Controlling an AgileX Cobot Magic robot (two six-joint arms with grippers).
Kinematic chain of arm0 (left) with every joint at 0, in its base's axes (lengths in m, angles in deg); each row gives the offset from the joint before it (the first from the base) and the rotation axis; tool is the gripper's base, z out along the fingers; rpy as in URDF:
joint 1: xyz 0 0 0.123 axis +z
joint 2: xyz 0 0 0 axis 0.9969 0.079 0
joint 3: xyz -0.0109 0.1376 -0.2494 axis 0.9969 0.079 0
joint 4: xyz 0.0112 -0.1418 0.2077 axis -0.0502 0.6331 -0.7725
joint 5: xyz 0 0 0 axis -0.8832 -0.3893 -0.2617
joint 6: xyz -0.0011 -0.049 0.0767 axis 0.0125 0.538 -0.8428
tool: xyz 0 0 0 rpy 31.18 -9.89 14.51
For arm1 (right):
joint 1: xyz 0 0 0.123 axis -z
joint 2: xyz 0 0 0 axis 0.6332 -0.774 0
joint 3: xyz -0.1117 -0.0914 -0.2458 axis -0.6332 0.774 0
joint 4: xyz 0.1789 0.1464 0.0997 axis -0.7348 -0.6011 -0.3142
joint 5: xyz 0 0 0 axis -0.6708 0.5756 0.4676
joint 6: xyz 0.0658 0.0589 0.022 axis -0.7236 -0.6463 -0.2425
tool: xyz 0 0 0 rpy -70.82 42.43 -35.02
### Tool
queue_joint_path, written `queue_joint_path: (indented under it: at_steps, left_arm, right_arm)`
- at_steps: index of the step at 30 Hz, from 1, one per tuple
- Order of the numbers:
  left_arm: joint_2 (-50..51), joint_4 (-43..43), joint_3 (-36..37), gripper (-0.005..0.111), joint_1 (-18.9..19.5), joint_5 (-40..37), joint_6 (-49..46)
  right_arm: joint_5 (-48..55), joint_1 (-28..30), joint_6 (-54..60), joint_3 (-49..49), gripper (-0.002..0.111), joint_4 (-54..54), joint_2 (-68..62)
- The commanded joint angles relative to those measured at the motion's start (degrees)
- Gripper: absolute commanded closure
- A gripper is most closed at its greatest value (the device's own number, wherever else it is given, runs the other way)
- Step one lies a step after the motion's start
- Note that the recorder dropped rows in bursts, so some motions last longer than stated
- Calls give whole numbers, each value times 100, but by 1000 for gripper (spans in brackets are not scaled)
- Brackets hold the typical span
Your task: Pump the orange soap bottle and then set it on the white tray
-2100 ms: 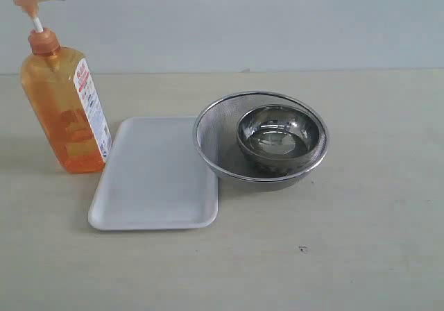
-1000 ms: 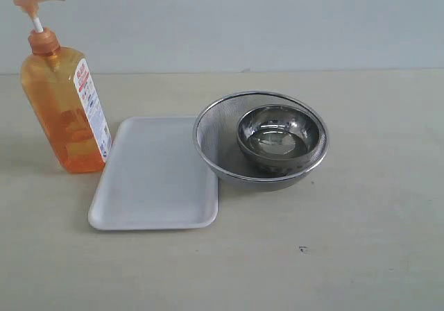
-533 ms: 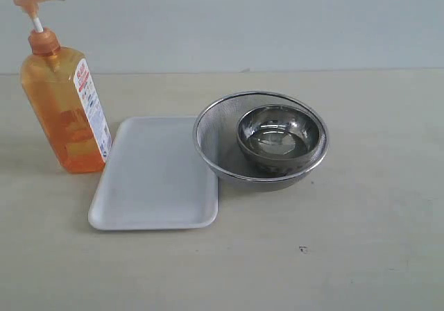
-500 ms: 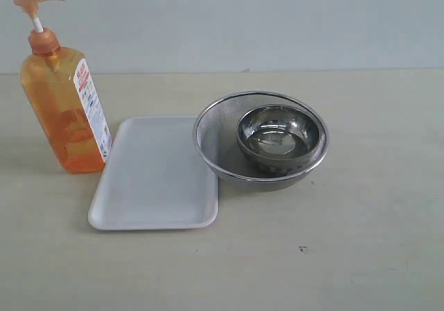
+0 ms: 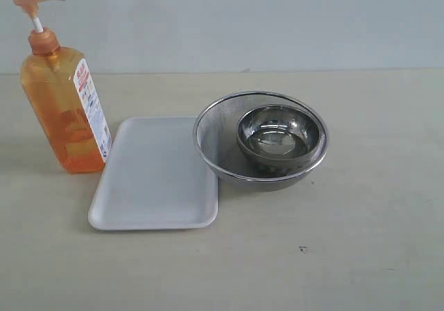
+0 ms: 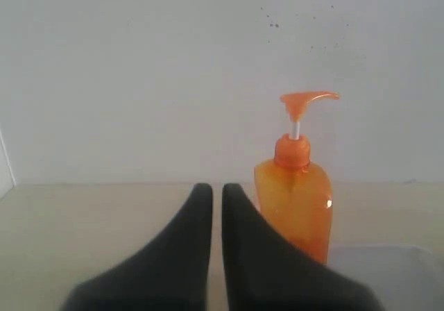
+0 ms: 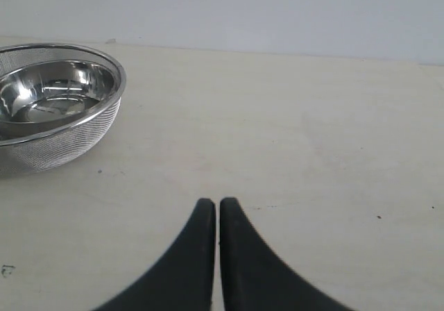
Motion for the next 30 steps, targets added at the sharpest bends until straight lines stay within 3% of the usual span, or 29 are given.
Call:
queue_joint_path:
  at_steps: [1, 30]
  left_arm:
    - [50, 60, -54, 102, -34, 158, 57]
    - [117, 83, -54, 102, -34, 411, 382]
  right_arm:
    - [-23, 35, 5, -3, 108, 24, 29]
    - [-23, 35, 7, -3, 108, 8, 29]
